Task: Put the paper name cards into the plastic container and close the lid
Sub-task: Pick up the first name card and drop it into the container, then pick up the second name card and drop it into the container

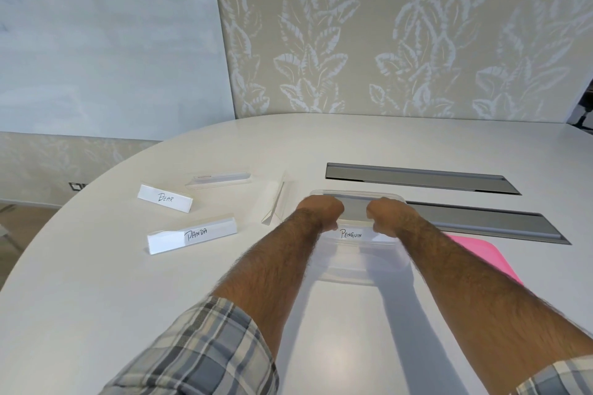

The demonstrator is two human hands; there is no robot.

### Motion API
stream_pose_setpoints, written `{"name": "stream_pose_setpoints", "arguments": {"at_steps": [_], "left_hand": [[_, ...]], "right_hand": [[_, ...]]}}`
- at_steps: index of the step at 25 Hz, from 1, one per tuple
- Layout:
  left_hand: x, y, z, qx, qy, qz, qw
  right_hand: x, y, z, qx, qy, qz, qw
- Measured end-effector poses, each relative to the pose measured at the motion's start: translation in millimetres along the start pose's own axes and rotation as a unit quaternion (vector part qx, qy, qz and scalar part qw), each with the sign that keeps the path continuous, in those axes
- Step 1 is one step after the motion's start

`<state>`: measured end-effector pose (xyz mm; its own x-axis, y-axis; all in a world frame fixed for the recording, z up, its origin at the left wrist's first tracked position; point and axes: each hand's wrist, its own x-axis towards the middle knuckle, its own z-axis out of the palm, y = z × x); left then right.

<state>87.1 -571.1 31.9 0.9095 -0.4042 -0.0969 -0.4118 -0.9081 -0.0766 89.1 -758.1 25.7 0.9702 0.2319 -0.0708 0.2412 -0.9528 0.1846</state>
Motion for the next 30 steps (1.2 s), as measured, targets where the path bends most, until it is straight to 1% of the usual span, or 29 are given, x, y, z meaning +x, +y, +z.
{"name": "stream_pose_setpoints", "arguments": {"at_steps": [3,5,7,8,11,14,17,22,27,30], "left_hand": [[-16.4,-17.0,-17.8,-0.040,0.030,0.014,0.999],[-35.7,-37.7,-36.2,-0.061,0.075,0.013,0.995],[-58.7,-68.9,-53.3,-0.048,0.132,-0.012,0.990],[-71.6,-87.0,-59.2,-0.037,0.148,-0.031,0.988],[-111.9,-146.9,-60.0,-0.029,0.166,-0.103,0.980],[-148.4,-195.6,-41.4,-0.047,0.133,-0.165,0.976],[-178.2,-230.9,-15.8,-0.066,0.094,-0.194,0.974],[-214.0,-271.7,20.1,-0.101,0.065,-0.244,0.962],[-224.5,-295.6,55.8,-0.135,0.016,-0.259,0.956],[-223.6,-305.0,71.7,-0.141,0.004,-0.256,0.956]], "right_hand": [[-2.1,-5.8,-18.6,0.018,0.023,-0.004,1.000],[-3.6,-14.2,-32.4,0.038,0.050,-0.005,0.998],[-3.1,-27.4,-47.9,0.046,0.082,-0.016,0.995],[-2.6,-35.9,-55.7,0.052,0.097,-0.020,0.994],[2.1,-71.0,-76.0,0.066,0.132,-0.038,0.988],[13.5,-112.8,-91.3,0.074,0.126,-0.077,0.986],[29.1,-157.4,-99.1,0.092,0.106,-0.115,0.983],[54.5,-230.6,-94.2,0.094,0.085,-0.164,0.978],[77.5,-282.2,-79.0,0.094,0.045,-0.184,0.977],[89.4,-301.3,-69.4,0.104,0.024,-0.181,0.978]]}}
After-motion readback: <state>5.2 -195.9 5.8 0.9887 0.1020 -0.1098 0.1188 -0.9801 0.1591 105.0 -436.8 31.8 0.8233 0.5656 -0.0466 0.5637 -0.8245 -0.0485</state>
